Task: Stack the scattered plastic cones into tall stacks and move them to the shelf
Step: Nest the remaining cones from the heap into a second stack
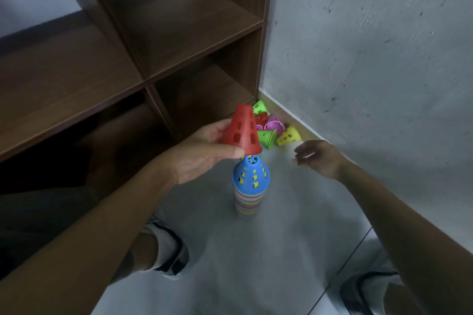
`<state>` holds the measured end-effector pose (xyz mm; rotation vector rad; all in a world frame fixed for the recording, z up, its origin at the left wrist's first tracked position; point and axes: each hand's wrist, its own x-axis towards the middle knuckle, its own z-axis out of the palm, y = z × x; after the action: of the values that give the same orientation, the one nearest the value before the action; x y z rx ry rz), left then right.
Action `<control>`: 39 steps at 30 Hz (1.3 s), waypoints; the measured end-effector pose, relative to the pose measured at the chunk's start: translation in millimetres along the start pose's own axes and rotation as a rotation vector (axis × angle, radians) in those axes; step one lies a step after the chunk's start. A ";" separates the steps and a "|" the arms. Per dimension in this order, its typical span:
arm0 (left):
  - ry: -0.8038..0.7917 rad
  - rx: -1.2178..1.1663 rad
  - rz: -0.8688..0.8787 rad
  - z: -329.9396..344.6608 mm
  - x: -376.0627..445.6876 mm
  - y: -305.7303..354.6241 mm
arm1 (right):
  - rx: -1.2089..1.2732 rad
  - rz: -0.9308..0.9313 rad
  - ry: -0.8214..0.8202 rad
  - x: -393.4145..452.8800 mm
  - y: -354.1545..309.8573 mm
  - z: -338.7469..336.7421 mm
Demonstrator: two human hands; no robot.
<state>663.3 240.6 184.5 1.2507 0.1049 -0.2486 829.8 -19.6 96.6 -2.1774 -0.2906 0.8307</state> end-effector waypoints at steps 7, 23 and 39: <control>-0.061 0.197 -0.060 -2.3 -2.1 -3.3 | 0.454 0.222 0.083 13.1 11.9 7.0; -0.218 0.469 -0.235 -34.4 12.1 -34.8 | 0.846 0.290 0.178 47.5 -1.0 47.0; 0.352 0.821 -0.227 -110.6 78.5 -117.9 | -0.316 -0.220 -0.079 80.5 10.1 101.7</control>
<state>717.0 300.9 23.9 2.0983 0.4854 -0.2749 824.8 69.2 1.6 -2.3493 -0.7299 0.7881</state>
